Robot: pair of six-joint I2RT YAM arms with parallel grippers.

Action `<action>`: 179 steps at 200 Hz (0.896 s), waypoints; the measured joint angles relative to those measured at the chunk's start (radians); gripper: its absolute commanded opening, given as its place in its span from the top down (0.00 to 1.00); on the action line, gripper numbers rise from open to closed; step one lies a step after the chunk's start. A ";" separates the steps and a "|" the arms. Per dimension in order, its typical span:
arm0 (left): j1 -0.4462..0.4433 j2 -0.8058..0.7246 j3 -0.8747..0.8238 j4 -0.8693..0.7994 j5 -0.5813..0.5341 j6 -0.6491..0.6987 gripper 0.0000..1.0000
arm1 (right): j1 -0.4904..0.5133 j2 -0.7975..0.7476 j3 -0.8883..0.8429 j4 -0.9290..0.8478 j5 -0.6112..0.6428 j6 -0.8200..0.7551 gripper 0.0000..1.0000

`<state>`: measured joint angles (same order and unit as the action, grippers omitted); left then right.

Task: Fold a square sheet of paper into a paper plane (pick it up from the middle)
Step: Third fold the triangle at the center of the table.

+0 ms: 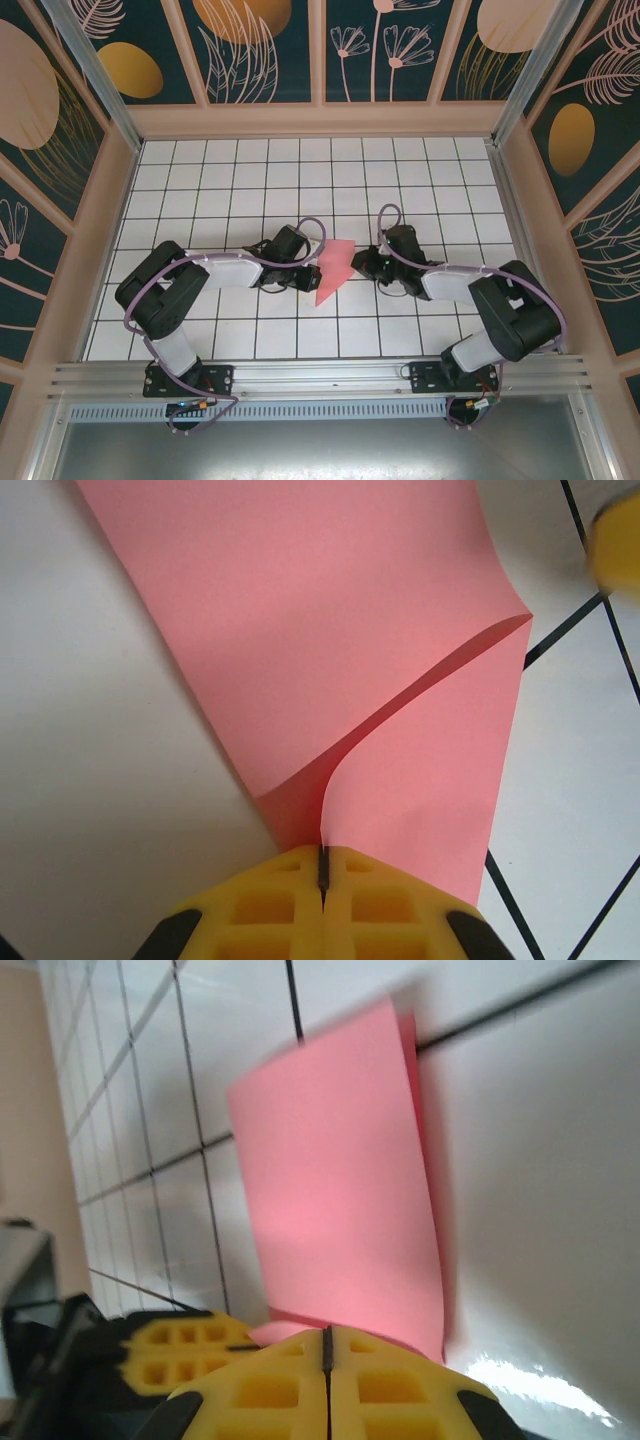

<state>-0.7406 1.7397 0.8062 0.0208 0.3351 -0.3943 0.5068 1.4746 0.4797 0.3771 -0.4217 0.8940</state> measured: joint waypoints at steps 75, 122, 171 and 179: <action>0.000 0.000 0.004 -0.006 0.000 0.000 1.00 | -0.015 0.068 -0.016 0.047 -0.052 0.002 0.92; 0.000 0.004 0.008 -0.010 0.001 0.000 1.00 | -0.016 0.130 -0.023 0.065 -0.059 0.003 0.93; 0.000 0.005 0.009 -0.012 0.001 0.000 1.00 | -0.016 0.117 -0.013 0.035 -0.048 0.000 0.91; 0.000 0.004 0.009 -0.012 0.001 0.000 1.00 | -0.015 0.105 -0.011 0.020 -0.044 0.000 0.91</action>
<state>-0.7403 1.7439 0.8150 0.0086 0.3359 -0.3939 0.4915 1.5791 0.4690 0.3969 -0.4656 0.8936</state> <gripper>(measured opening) 0.068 0.087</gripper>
